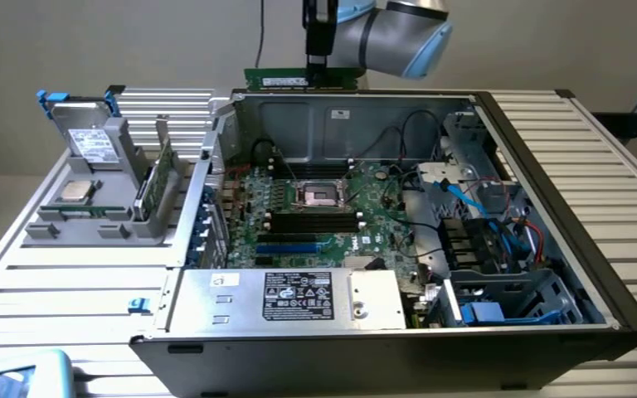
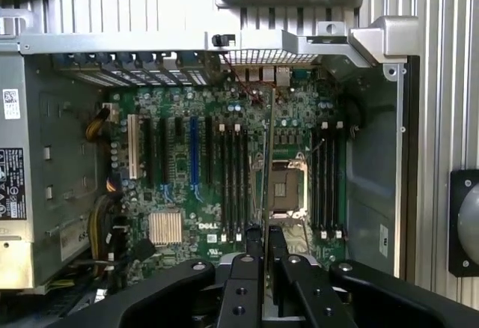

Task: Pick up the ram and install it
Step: 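Pick up the ram and move it above insertion slot, then insert the ram into the slot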

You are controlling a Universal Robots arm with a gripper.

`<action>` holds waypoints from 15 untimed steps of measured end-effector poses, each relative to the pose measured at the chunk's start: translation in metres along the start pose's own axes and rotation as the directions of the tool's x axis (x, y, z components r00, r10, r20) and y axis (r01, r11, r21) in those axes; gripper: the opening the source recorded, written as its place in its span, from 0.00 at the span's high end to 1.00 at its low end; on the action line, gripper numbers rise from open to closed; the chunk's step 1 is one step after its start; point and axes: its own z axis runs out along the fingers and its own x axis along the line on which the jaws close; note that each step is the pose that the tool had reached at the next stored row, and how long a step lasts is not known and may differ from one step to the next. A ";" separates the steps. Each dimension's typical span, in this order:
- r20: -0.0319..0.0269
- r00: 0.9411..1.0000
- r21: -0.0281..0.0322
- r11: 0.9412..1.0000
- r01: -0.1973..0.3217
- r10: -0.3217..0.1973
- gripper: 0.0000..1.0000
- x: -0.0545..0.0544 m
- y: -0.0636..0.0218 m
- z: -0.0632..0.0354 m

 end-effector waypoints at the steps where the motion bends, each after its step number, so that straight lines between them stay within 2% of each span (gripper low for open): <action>1: 0.000 1.000 0.000 1.000 0.000 0.000 0.85 -0.001 -0.0025 0.0005; 4: 0.000 1.000 0.000 1.000 0.003 -0.003 0.85 -0.004 -0.0077 0.0021; 15: 0.002 1.000 0.000 1.000 0.021 -0.021 0.85 -0.006 -0.0099 0.0036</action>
